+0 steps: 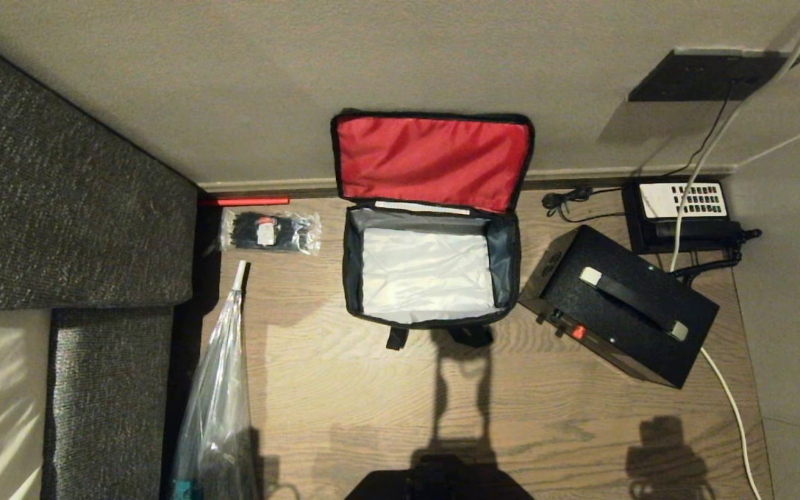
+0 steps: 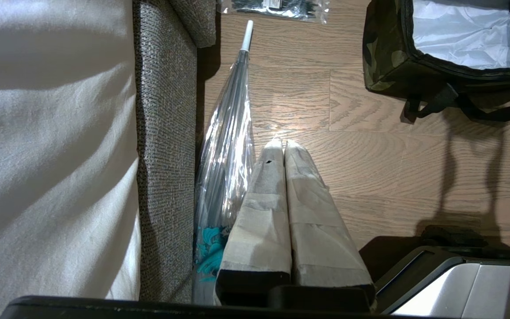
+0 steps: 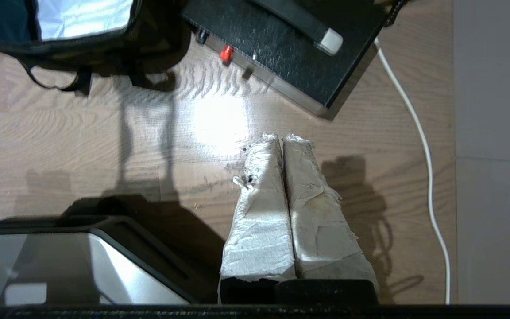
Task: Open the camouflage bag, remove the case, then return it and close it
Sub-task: Grip the handle again
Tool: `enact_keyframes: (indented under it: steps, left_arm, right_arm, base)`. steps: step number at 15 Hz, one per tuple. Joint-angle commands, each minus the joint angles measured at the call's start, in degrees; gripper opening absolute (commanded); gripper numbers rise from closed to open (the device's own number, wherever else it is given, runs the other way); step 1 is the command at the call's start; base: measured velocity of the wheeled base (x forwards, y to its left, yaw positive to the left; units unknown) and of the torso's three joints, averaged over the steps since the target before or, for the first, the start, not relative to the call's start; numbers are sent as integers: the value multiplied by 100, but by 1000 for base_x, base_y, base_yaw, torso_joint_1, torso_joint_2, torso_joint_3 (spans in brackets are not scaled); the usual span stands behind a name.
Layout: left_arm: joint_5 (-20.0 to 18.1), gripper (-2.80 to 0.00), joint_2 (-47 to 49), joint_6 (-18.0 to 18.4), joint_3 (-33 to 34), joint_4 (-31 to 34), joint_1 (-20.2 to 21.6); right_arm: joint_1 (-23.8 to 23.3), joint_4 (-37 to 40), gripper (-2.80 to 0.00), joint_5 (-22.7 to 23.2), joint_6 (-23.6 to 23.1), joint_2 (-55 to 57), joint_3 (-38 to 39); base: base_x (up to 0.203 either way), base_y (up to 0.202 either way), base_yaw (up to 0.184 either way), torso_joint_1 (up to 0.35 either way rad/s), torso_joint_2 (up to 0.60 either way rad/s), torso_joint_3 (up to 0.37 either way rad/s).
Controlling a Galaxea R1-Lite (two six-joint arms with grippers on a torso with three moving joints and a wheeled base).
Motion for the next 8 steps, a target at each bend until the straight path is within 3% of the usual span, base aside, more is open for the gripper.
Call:
enact_keyframes:
  steps: [1,8]
  left_arm:
    - [2,-280,-11,5,18,8,2]
    - [2,-280,-11,5,18,-1,2]
  right_arm:
    - [3,22,-280,0,18,34,-2]
    - [3,22,-280,0,-35,34,6]
  base:
    - [0,0,0,0,0,0]
    - [0,0,0,0,0,0]
